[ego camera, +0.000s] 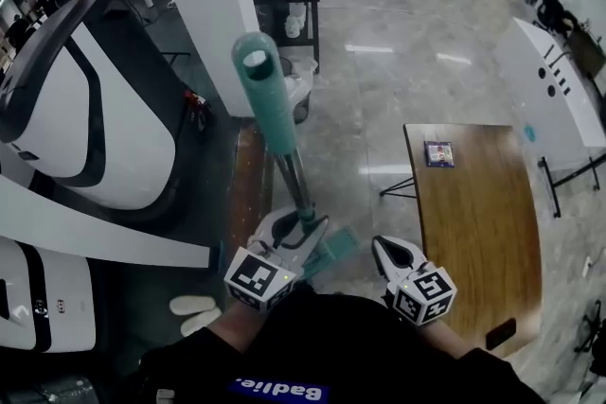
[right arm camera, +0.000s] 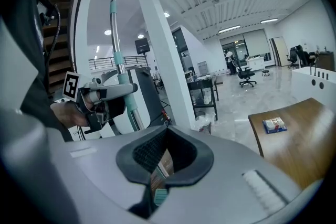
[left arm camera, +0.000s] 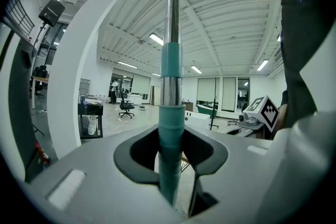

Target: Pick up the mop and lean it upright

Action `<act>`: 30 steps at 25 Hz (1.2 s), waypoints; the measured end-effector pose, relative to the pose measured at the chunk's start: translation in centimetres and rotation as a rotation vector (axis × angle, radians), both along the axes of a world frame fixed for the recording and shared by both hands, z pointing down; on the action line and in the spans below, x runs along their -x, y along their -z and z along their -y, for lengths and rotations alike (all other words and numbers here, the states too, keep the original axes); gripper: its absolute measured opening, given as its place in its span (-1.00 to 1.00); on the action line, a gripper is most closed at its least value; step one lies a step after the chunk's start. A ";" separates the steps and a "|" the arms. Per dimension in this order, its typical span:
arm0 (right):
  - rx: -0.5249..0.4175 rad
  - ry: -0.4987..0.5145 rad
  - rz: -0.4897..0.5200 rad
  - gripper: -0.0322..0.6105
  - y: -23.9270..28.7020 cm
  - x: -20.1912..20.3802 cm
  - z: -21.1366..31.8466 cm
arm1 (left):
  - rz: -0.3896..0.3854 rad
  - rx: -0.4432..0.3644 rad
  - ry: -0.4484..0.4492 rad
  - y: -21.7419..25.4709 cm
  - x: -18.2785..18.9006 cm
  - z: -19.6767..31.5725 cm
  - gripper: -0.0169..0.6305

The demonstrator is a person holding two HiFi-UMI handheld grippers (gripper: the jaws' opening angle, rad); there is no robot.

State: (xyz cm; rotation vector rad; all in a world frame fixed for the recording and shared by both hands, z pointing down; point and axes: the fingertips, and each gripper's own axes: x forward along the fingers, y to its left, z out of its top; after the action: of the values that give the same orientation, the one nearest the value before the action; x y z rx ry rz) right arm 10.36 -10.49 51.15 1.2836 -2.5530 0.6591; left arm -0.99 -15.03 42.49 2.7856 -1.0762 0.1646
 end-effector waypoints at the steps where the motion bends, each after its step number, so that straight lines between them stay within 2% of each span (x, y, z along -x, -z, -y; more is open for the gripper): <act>1: -0.001 -0.004 -0.010 -0.89 0.1 0.5 1.1 | -0.002 -0.006 -0.007 -0.1 0.5 1.1 -0.51; 5: -0.007 -0.025 -0.044 -0.89 0.8 3.0 5.5 | -0.036 0.008 -0.050 -0.6 2.5 5.2 -0.51; 8: -0.021 -0.038 -0.070 -0.89 1.5 4.6 8.4 | -0.018 0.005 -0.067 -1.1 4.1 8.3 -0.51; 14: -0.032 -0.029 -0.118 -0.89 1.9 7.8 12.6 | -0.033 -0.028 -0.085 -1.1 6.9 13.2 -0.51; 22: 0.000 -0.041 -0.080 -0.89 0.2 7.5 17.9 | -0.006 -0.026 -0.061 -2.4 7.5 19.3 -0.51; 30: -0.045 0.055 0.005 -0.89 0.0 5.9 30.1 | 0.056 0.024 0.019 -4.2 6.0 26.7 -0.51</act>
State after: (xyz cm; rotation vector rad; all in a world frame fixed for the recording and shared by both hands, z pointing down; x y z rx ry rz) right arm 4.41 -40.61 51.11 1.2217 -2.6113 0.5976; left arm -7.00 -41.75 46.67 2.7642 -1.1056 0.2525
